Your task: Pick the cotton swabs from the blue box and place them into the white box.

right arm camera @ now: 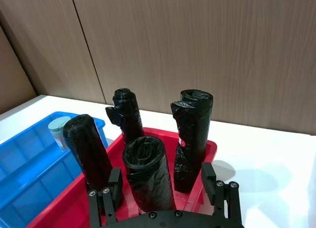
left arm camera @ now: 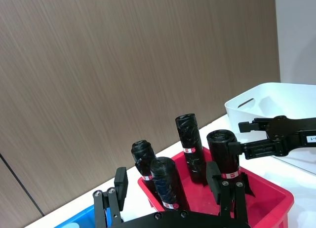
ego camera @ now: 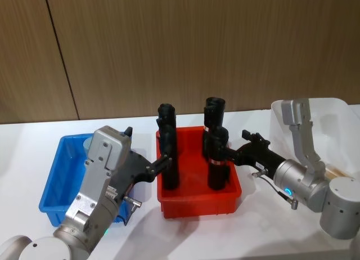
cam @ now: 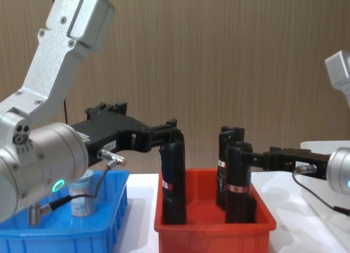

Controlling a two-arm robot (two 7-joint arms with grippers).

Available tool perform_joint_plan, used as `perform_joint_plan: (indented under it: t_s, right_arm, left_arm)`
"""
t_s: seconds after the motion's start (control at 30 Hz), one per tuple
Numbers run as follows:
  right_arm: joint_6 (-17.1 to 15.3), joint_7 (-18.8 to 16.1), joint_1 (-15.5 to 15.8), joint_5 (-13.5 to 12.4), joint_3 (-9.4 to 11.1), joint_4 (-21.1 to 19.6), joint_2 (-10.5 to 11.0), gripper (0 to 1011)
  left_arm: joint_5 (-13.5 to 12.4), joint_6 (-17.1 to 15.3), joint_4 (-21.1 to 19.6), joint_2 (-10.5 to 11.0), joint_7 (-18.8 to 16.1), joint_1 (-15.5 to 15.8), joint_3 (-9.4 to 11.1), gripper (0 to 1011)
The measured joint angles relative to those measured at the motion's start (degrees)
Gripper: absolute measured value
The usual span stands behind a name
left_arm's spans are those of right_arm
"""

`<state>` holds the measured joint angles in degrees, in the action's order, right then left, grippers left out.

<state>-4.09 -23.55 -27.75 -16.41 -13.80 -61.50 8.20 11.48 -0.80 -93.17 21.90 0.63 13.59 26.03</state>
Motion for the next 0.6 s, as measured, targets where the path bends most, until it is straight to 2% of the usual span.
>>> perform_joint_plan:
  t_s: [0.6]
  right_arm:
    - [1.7, -2.2, -3.3, -0.4, -0.2, 5.8, -1.0, 1001]
  left_arm:
    - [0.0, 0.0, 0.0, 0.0, 0.0, 0.0, 0.0, 1004]
